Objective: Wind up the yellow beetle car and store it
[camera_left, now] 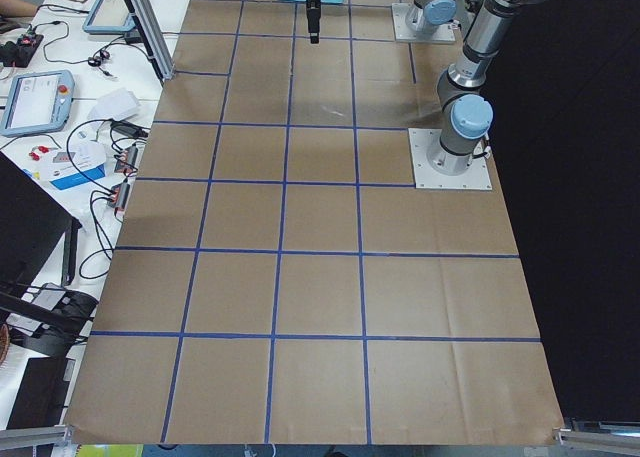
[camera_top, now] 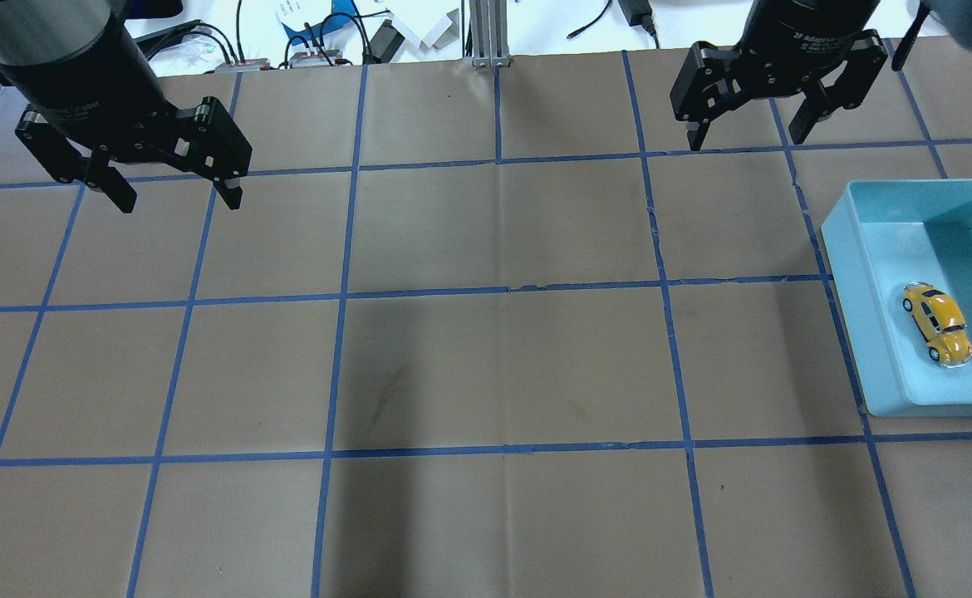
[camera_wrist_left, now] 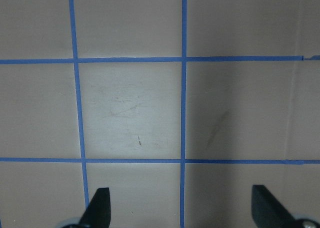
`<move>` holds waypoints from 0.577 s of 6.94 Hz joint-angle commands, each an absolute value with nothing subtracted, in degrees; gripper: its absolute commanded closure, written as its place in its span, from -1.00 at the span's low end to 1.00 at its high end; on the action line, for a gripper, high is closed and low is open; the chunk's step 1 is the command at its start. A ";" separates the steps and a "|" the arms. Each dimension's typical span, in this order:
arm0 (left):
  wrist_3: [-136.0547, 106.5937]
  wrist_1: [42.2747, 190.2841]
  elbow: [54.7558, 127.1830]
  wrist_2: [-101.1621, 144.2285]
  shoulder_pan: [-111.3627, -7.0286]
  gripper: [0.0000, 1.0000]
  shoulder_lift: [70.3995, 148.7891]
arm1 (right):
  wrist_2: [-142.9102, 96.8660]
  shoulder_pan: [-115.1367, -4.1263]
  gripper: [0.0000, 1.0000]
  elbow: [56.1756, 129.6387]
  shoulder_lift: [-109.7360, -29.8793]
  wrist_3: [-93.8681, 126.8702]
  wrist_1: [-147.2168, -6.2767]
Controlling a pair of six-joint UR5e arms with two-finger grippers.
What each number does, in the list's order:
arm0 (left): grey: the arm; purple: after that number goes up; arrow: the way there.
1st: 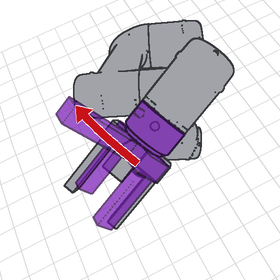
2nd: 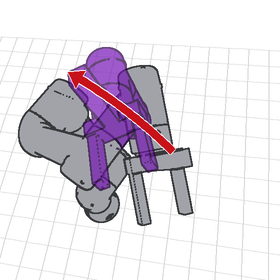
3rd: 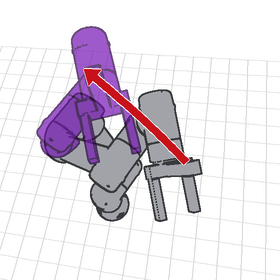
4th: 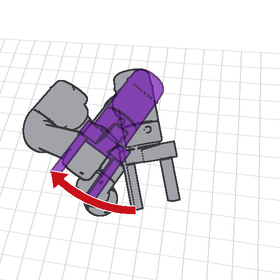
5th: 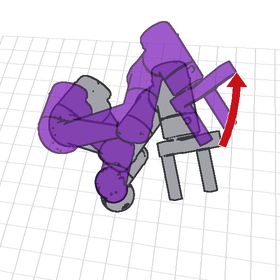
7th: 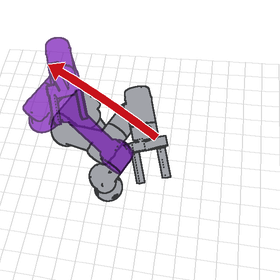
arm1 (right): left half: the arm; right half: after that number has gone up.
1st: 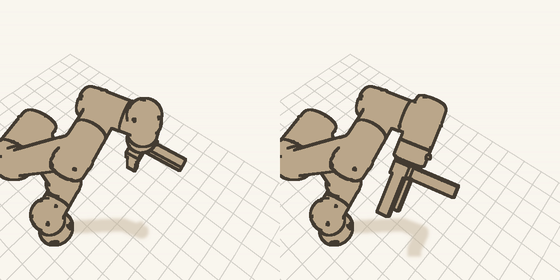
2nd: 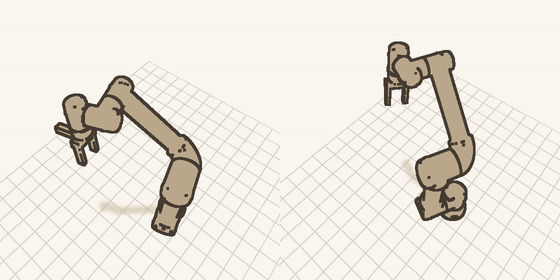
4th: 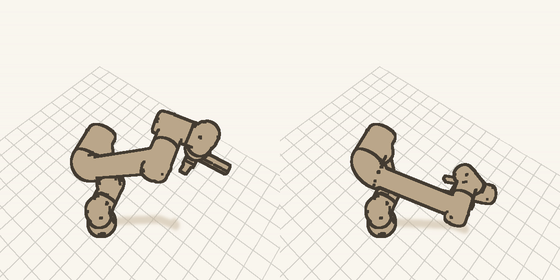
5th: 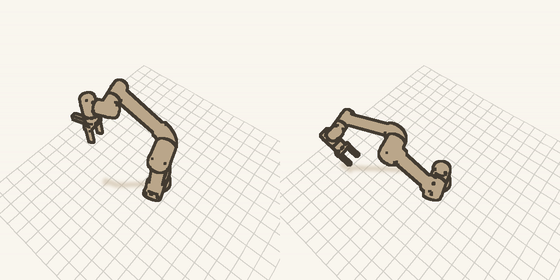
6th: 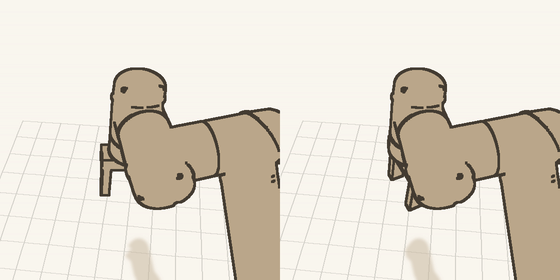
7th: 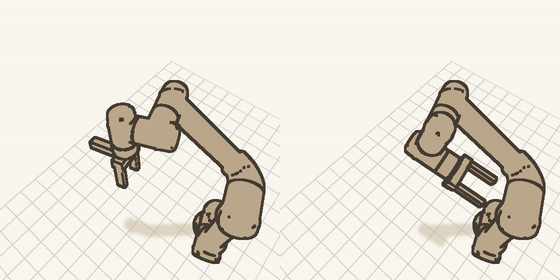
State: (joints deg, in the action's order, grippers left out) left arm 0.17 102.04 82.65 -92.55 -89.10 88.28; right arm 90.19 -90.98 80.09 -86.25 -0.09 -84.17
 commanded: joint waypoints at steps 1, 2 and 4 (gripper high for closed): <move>0.09 102.04 82.62 -92.55 -89.21 -1.00 88.24 | 90.00 -90.88 -1.00 80.07 -86.40 -0.09 -84.55; -0.09 102.04 82.53 -92.55 -89.21 -1.00 88.33 | 89.83 -90.97 -1.00 80.16 -86.48 -0.09 -84.46; 0.43 102.22 82.79 -92.72 -88.86 -1.00 88.07 | 89.82 -90.88 -1.00 80.16 -86.48 -0.09 -84.46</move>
